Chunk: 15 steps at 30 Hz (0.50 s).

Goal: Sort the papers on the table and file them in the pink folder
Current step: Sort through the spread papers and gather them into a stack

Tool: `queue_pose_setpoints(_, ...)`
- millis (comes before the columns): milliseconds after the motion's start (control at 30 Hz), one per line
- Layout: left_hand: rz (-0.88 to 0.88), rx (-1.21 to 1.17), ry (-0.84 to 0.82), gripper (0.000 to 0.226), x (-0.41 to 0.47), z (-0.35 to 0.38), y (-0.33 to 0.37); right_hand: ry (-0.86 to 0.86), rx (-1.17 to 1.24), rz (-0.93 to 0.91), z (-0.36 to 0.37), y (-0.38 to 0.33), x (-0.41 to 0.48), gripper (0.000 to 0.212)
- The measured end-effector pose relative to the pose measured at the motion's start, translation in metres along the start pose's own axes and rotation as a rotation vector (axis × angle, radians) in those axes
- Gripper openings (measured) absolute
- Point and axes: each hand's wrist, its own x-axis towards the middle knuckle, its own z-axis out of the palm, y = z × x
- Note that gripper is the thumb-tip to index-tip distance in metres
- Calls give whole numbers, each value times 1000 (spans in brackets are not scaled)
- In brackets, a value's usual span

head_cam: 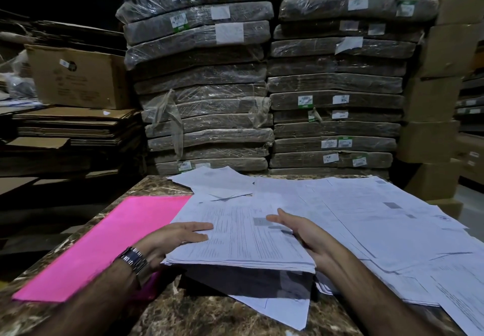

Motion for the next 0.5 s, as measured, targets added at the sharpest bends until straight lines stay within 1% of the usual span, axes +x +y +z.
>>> queue_pose_setpoints(67, -36, -51, -33, 37, -2, 1, 1, -7, -24, 45, 2, -1, 2, 34)
queue_pose_setpoints(167, -72, -154, -67, 35, -5, 3, 2, -6, -103, 33, 2, -2, 6, 23)
queue_pose_setpoints(300, -93, -341, -32, 33, -5, 4, 6, -2, -220, 10, 3, -1, 3, 25)
queue_pose_setpoints(400, -77, -334, -14, 37, -4, 6, 12, 7, -266, -70, 6, -4, -4, 28)
queue_pose_setpoints(500, -20, -410, 5, 35, -6, 9, 16, -21, -260, -148, 9, -9, -12, 30)
